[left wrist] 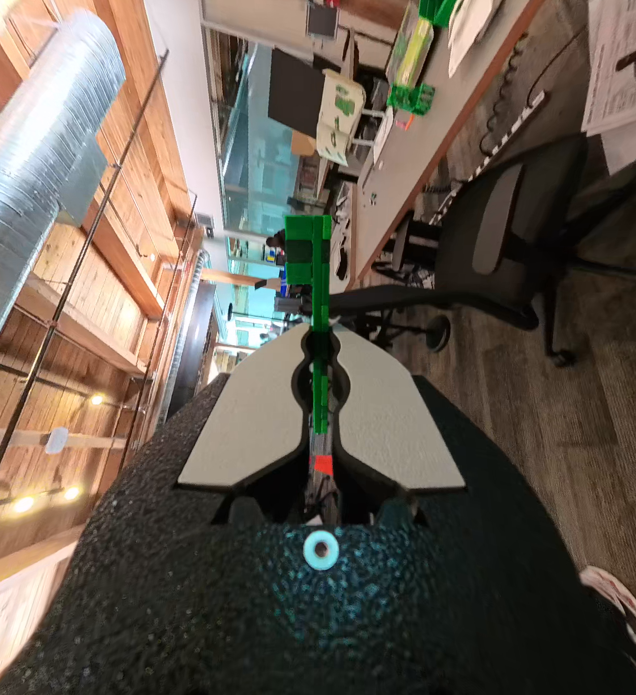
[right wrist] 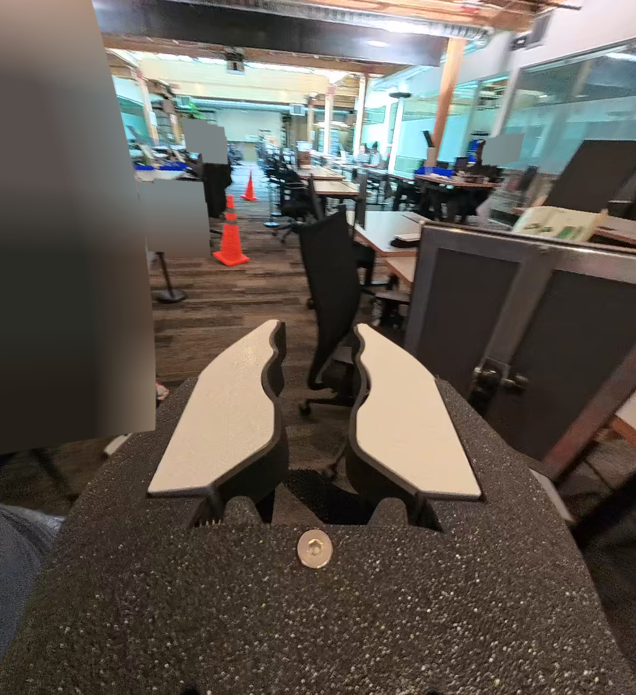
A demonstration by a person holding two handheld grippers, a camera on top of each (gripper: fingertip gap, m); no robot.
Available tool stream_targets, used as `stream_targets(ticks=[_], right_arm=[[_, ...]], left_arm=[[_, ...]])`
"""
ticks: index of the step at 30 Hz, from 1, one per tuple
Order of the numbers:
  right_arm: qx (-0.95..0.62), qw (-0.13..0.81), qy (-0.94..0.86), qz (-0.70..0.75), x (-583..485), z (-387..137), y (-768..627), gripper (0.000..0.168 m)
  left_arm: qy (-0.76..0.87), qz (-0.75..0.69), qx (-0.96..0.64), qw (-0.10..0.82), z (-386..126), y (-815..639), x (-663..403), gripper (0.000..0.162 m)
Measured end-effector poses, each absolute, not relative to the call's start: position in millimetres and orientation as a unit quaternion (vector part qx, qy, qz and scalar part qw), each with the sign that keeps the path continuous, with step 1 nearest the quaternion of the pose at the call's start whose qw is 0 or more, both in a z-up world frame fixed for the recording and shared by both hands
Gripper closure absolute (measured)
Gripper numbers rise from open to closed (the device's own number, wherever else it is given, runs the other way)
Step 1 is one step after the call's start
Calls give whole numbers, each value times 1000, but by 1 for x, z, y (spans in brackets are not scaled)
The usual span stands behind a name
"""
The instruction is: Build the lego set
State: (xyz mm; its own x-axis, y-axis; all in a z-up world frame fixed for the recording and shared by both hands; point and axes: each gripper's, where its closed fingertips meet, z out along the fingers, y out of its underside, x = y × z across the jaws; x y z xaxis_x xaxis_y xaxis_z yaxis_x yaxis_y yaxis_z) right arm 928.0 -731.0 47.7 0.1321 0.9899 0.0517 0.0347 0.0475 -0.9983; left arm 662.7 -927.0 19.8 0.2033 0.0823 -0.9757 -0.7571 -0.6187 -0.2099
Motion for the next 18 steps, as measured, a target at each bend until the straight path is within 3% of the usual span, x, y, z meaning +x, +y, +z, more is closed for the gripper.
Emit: stream_targets(ticks=[9, 18], right_arm=[[-457, 447, -564, 522, 866, 33, -788, 136], [-431, 397, -595, 550, 712, 14, -798, 136]], left_arm=[[187, 592, -715, 321, 18, -980, 667, 156], [170, 600, -715, 316, 9, -967, 560, 157]])
